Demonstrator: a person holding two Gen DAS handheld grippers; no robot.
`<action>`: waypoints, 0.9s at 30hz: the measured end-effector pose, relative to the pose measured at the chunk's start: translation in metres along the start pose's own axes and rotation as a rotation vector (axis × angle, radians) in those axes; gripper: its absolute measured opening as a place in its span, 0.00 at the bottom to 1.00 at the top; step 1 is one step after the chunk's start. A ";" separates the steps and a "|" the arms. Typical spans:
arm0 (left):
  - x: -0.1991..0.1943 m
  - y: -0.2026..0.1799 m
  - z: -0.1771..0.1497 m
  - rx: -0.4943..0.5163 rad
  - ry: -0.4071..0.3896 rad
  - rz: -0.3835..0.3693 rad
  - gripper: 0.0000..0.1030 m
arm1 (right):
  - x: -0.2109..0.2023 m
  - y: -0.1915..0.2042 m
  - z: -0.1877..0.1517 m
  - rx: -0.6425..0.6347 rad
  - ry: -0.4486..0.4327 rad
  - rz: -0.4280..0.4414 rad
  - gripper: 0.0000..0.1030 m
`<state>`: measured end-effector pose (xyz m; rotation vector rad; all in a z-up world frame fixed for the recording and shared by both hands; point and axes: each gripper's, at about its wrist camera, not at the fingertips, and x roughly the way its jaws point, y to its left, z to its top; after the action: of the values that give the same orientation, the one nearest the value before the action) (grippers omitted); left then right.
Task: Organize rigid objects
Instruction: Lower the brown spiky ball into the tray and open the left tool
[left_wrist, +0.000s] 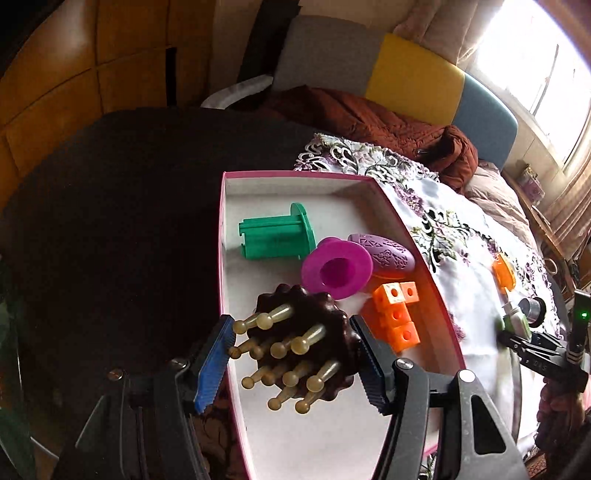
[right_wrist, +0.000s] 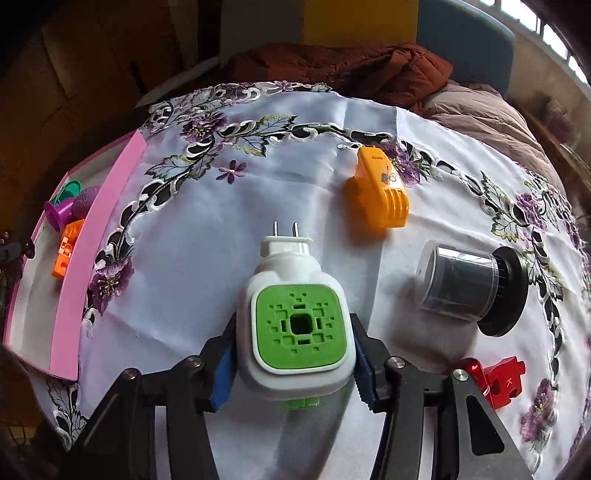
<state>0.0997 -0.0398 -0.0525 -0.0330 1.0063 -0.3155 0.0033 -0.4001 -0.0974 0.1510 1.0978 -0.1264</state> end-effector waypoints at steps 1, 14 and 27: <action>0.005 0.000 0.002 0.002 0.002 0.004 0.61 | 0.000 0.000 0.000 -0.001 -0.001 -0.001 0.52; 0.031 0.002 0.024 0.031 -0.019 0.024 0.75 | 0.000 -0.002 0.001 0.004 -0.007 -0.004 0.52; -0.036 -0.009 -0.004 0.040 -0.134 0.131 0.78 | -0.005 0.002 0.006 0.005 -0.054 0.025 0.55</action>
<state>0.0765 -0.0379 -0.0238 0.0470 0.8646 -0.2110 0.0067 -0.3994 -0.0906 0.1649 1.0414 -0.1108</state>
